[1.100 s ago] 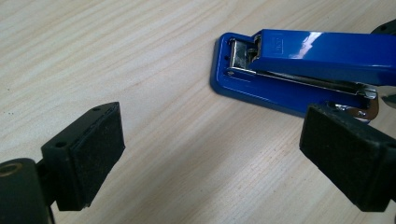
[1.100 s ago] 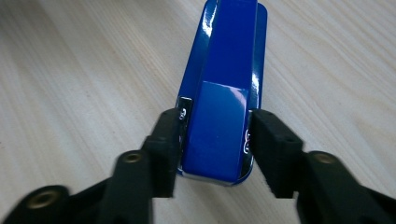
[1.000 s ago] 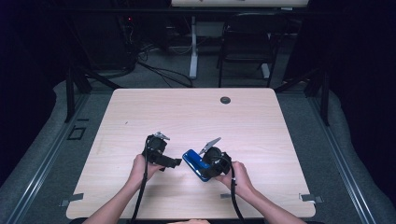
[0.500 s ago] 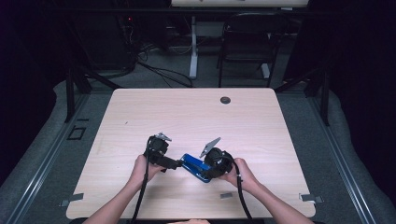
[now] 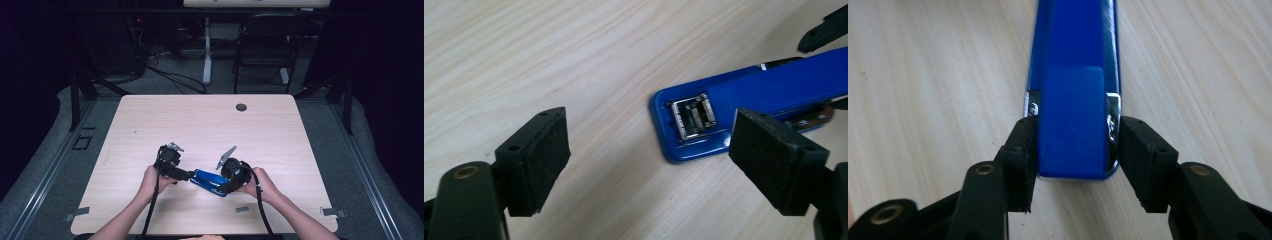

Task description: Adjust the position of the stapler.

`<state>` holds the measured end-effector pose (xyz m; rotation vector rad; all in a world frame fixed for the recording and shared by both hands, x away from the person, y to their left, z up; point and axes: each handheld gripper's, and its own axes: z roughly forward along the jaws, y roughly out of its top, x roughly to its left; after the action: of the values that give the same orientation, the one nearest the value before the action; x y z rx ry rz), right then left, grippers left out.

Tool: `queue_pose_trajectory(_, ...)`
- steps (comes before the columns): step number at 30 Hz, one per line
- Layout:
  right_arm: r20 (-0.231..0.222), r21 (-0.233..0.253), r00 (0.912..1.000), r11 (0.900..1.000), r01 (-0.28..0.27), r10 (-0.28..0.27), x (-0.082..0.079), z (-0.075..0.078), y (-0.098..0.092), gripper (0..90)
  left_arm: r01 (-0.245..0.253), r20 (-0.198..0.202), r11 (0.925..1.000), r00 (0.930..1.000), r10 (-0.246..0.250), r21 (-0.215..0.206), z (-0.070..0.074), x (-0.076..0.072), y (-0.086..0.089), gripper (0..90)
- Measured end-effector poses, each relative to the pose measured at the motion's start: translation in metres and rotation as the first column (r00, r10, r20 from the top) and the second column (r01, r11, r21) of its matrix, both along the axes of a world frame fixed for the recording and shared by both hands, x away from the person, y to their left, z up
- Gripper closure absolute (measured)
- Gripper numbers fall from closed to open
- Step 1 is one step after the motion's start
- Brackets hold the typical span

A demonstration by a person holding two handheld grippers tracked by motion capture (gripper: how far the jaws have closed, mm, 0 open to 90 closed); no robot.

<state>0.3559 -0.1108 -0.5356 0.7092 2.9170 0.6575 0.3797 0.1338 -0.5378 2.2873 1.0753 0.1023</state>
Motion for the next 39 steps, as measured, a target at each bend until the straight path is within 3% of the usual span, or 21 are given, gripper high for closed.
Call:
queue_pose_trajectory(2, -0.026, 0.017, 0.9993, 0.999, 0.027, -0.027, -0.001, -0.001, -0.001, 51.3, 0.006, 0.001, 1.0000, 1.0000, -0.006, 0.003, 0.000, 0.000, 0.001, 24.1)
queue_pose_trajectory(8, -0.006, -0.002, 0.9996, 1.000, 0.028, -0.028, -0.005, 0.001, 0.002, 59.1, 0.008, 0.011, 0.9997, 0.9999, -0.009, 0.024, 0.000, -0.001, 0.000, 29.5)
queue_pose_trajectory(13, 0.022, -0.051, 0.9995, 0.998, 0.023, -0.022, -0.006, 0.003, 0.003, 59.2, 0.012, 0.012, 0.9994, 0.9999, -0.012, 0.032, 0.000, -0.001, -0.001, 32.9)
queue_pose_trajectory(19, 0.026, -0.061, 0.9993, 0.998, 0.030, -0.028, -0.005, 0.003, 0.002, 58.9, 0.032, 0.003, 0.9987, 0.9995, -0.032, 0.040, -0.002, -0.001, -0.002, 35.9)
queue_pose_trajectory(23, 0.039, -0.098, 0.9992, 0.995, 0.011, -0.008, -0.006, 0.004, 0.003, 59.4, 0.046, 0.007, 0.9980, 0.9989, -0.046, 0.044, -0.002, -0.002, -0.003, 46.1)
queue_pose_trajectory(28, 0.071, -0.109, 0.9968, 0.993, 0.046, -0.038, -0.004, 0.005, -0.003, 61.0, 0.070, 0.015, 0.9967, 0.9974, -0.071, 0.040, -0.002, -0.003, -0.005, 56.4)
queue_pose_trajectory(30, 0.061, -0.110, 0.9973, 0.993, 0.047, -0.041, -0.002, 0.005, -0.004, 60.8, 0.077, 0.014, 0.9961, 0.9969, -0.077, 0.045, -0.003, -0.003, -0.006, 58.7)
queue_pose_trajectory(31, 0.038, -0.083, 0.9980, 0.995, 0.053, -0.049, -0.001, 0.004, -0.006, 60.3, 0.085, 0.013, 0.9952, 0.9962, -0.086, 0.049, -0.004, -0.003, -0.007, 60.0)
queue_pose_trajectory(36, 0.042, -0.081, 0.9977, 0.995, 0.057, -0.053, -0.001, 0.004, -0.005, 59.9, 0.100, 0.009, 0.9932, 0.9948, -0.101, 0.058, -0.006, -0.004, -0.011, 61.6)
queue_pose_trajectory(39, 0.046, -0.090, 0.9976, 0.994, 0.056, -0.052, 0.000, 0.005, -0.006, 59.9, 0.109, 0.011, 0.9918, 0.9938, -0.110, 0.066, -0.007, -0.005, -0.014, 58.0)
